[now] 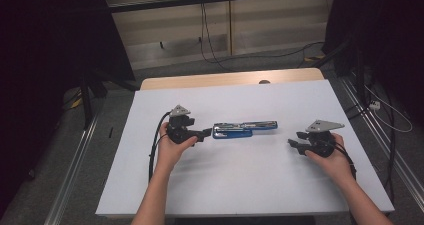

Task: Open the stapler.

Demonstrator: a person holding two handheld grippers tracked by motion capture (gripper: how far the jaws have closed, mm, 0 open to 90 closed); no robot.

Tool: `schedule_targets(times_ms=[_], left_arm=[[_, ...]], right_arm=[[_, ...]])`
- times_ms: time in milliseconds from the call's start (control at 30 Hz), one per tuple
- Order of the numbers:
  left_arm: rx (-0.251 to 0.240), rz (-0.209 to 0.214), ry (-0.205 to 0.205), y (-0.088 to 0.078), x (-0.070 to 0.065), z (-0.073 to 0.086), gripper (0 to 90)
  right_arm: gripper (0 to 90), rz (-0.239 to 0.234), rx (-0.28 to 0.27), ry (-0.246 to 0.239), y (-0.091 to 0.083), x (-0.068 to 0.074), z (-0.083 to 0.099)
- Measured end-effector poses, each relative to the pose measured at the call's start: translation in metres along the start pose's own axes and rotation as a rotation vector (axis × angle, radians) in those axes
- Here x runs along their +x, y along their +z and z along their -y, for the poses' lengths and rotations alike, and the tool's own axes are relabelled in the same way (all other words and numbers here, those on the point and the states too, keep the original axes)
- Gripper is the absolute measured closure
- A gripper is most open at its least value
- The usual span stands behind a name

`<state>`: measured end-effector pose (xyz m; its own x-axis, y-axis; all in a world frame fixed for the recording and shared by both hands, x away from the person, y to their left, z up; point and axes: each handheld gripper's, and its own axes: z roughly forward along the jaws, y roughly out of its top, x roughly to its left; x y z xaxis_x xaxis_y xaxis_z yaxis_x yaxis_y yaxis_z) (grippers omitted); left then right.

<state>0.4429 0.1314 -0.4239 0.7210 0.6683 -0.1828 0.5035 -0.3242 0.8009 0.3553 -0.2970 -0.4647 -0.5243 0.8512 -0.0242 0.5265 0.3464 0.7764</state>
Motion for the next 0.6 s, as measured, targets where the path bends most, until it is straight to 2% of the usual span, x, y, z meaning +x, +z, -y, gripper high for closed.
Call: schedule_targets(times_ms=[233, 267, 500, 600], left_arm=[[0.000, -0.005, 0.004, -0.0015, -0.0001, 0.0002, 13.9], [-0.001, -0.008, 0.004, -0.0021, -0.0001, 0.0001, 13.9], [-0.007, -0.018, -0.002, -0.0068, -0.0006, 0.0001, 13.8], [-0.001, -0.018, 0.008, -0.0081, -0.0004, 0.0002, 13.8]], right_arm=[[63.0, -0.020, 0.028, -0.016, 0.0028, 0.0009, -0.0007], [66.8, -0.025, 0.034, -0.021, 0.0032, 0.0015, -0.0009], [71.6, -0.045, 0.037, 0.004, 0.0029, 0.0014, -0.0008], [73.7, -0.050, 0.039, 0.020, 0.0031, 0.0000, -0.0009]])
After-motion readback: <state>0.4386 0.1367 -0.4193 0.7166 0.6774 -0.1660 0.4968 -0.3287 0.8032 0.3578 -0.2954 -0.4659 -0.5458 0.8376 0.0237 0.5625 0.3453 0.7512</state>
